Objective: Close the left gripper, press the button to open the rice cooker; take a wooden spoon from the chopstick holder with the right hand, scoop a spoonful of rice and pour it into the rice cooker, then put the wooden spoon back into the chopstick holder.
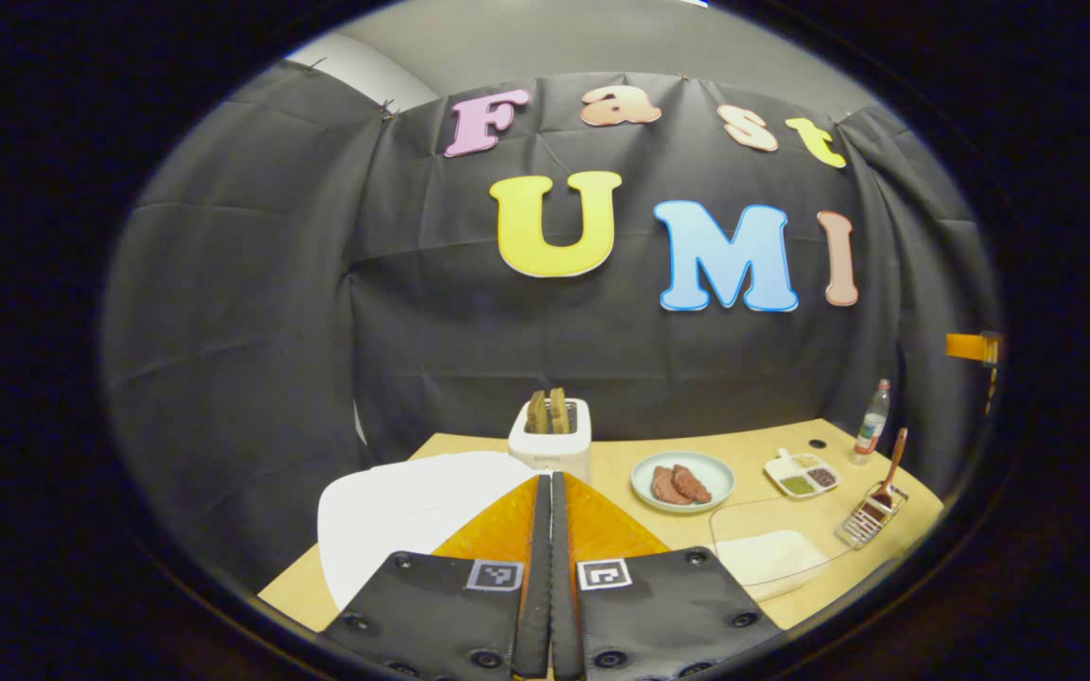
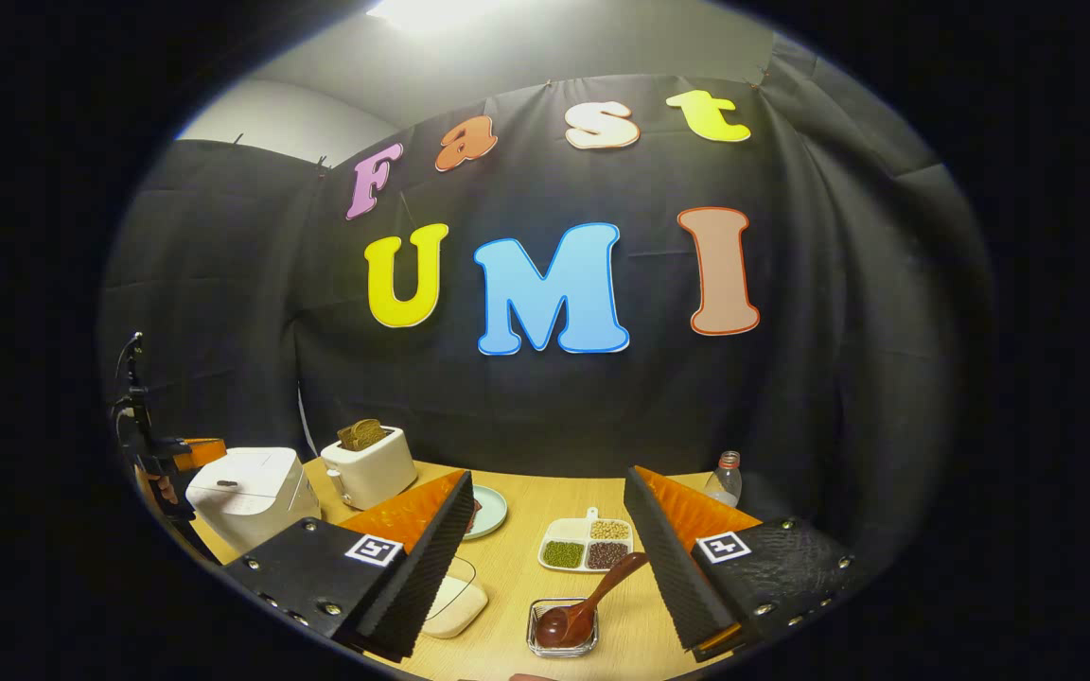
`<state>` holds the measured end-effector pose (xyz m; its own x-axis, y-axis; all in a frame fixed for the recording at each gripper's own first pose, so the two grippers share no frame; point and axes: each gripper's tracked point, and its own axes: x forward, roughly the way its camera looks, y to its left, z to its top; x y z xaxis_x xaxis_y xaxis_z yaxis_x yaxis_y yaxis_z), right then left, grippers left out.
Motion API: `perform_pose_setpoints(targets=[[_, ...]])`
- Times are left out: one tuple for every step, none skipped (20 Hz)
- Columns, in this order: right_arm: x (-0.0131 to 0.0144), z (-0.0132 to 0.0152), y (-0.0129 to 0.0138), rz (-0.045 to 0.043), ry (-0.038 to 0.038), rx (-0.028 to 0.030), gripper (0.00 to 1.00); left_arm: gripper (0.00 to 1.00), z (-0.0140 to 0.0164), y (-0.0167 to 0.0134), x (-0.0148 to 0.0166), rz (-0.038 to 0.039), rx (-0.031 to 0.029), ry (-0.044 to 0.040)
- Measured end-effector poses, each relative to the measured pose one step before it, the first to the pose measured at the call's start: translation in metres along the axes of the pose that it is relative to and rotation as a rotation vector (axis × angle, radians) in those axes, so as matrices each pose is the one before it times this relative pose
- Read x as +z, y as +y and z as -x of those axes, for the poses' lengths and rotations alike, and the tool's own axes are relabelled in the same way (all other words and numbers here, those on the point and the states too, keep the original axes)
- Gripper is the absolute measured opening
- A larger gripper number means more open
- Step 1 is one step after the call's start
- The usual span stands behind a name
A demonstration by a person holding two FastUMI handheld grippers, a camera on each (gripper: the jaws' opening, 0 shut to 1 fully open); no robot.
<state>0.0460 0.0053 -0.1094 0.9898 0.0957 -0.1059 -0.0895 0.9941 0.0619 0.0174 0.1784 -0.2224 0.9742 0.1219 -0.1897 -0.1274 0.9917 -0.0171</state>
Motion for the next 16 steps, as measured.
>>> perform_pose_setpoints(targets=[[-0.00121,-0.00098,-0.00081,0.00094,0.00065,-0.00027,0.97,0.07,-0.00280,0.00402,-0.00731,0.00264,0.00716,0.01082],[-0.00037,-0.00097,-0.00063,0.00072,0.00103,-0.00067,0.97,0.07,-0.00159,0.00313,-0.00734,0.00214,0.00629,0.00974],[-0.00158,-0.00071,-0.00010,-0.00004,-0.00058,0.00085,0.97,0.07,-0.00234,0.00272,-0.00579,-0.00068,0.00310,0.00905],[-0.00098,-0.00101,-0.00026,-0.00052,0.00222,-0.00035,0.97,0.07,-0.00142,0.00489,-0.00538,0.00153,0.00842,0.00759],[-0.00277,-0.00046,0.00001,-0.00097,0.00393,-0.00012,0.97,0.07,-0.00191,0.00339,-0.00547,0.00833,0.00305,0.01145],[-0.00138,-0.00104,0.00041,-0.00112,0.00469,0.00214,0.97,0.11,-0.00180,0.00269,-0.00739,0.01159,0.00450,0.01145],[-0.00149,-0.00005,0.00053,-0.00078,0.00309,0.00275,0.97,0.11,-0.00237,0.00372,-0.00535,0.00842,0.00825,0.01161],[-0.00096,-0.00049,0.00051,-0.00302,0.00223,0.00221,0.97,0.07,-0.00052,0.00209,-0.00609,0.00137,0.00497,0.00705],[-0.00061,-0.00038,0.00139,-0.00651,0.00021,0.00651,0.97,0.07,-0.00197,0.00199,-0.00548,-0.00015,0.00482,0.00824],[0.00054,0.00007,0.00171,-0.00555,-0.00004,0.00560,0.98,0.07,-0.00138,0.00207,-0.00490,0.00140,0.00501,0.00699],[-0.00013,0.00129,0.00102,-0.00173,-0.00266,0.00434,0.98,0.07,-0.00318,0.00092,-0.00342,0.00612,0.00130,0.00931],[0.00094,-0.00048,-0.00024,0.00261,-0.00258,0.00092,0.97,0.07,-0.00076,0.00132,-0.00100,0.00875,-0.00128,-0.00505],[-0.00137,0.00040,-0.00016,0.00470,-0.00059,-0.00319,0.97,0.11,-0.00452,0.00013,-0.00028,0.01988,-0.00139,0.00484],[-0.00069,0.00006,-0.00097,0.00342,0.00263,-0.00364,0.97,0.07,0.00423,0.00062,0.00143,0.01756,0.00038,0.00124],[-0.00241,-0.00003,0.00072,0.00026,0.00571,0.00154,0.97,0.07,0.00024,0.00000,-0.00016,0.00589,-0.00195,0.00460],[-0.00158,-0.00003,0.00045,-0.00348,0.00338,0.00462,0.97,0.11,0.00024,-0.00011,-0.00309,-0.00024,-0.00137,0.00224]])
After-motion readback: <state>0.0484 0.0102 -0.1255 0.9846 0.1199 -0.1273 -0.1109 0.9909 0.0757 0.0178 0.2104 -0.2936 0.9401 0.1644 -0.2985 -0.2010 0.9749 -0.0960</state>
